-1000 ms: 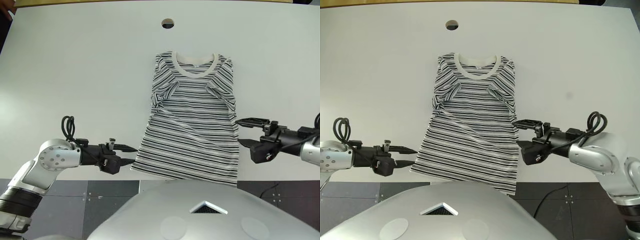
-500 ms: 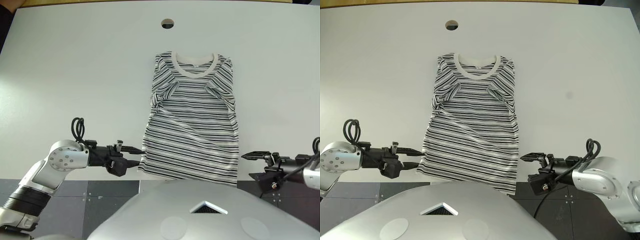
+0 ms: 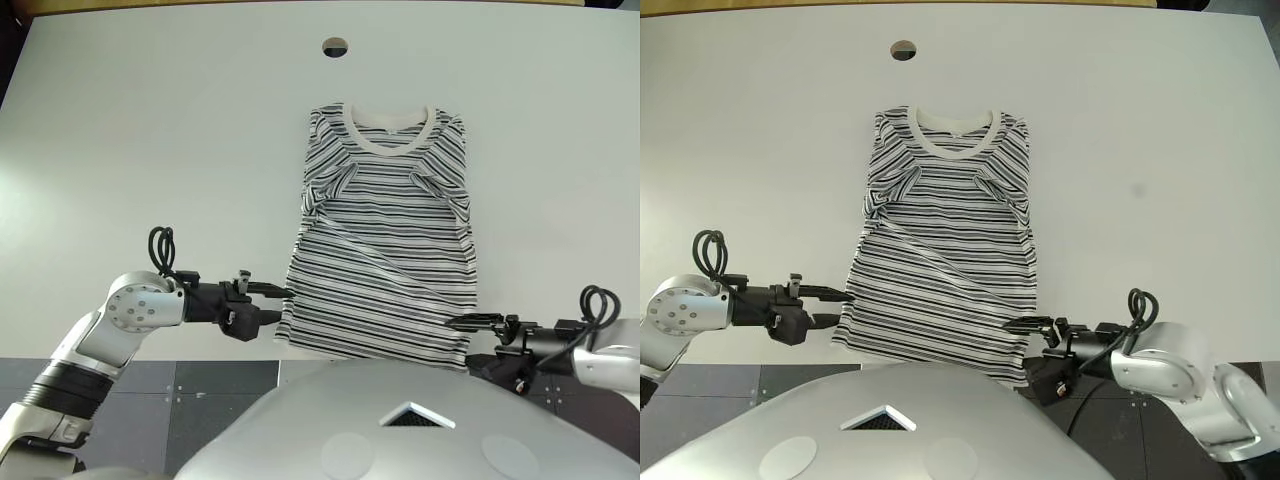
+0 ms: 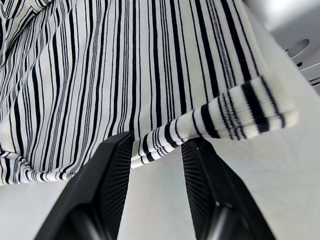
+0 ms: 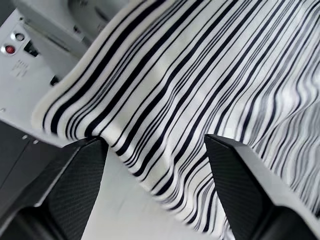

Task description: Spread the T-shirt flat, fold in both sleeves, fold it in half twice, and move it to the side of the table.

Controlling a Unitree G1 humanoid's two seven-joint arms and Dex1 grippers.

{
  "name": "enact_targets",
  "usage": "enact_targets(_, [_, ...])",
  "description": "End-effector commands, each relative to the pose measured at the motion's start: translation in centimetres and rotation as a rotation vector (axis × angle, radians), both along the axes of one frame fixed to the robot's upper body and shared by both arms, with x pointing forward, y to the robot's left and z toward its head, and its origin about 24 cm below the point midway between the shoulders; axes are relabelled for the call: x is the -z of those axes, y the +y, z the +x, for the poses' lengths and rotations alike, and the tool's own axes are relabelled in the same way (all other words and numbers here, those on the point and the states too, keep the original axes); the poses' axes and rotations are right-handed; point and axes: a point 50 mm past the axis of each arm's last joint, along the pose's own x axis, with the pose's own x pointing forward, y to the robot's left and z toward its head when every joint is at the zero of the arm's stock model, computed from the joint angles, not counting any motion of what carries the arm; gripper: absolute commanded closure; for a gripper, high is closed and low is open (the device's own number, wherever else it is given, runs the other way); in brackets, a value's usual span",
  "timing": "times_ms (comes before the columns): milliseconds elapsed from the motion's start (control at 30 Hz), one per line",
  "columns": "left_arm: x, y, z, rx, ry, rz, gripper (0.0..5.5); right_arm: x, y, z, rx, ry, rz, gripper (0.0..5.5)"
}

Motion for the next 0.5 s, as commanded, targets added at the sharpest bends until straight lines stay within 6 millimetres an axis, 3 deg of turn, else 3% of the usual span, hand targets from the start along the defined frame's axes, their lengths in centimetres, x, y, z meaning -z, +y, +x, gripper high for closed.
enact_targets(33, [0.4,-0.1,-0.1,0.003,0.014,0.023,4.1,1.1,0.1,0.1,0.002,0.013,-0.038,2.21])
enact_targets(300, [0.6,-0.3,-0.4,0.005,0.028,0.01,5.36,0.5,0.4,0.9,0.049,0.014,-0.024,3.63])
enact_targets(500, [0.6,-0.4,-0.4,0.004,0.034,0.005,5.4,0.2,0.3,1.2,0.089,0.019,-0.016,4.78])
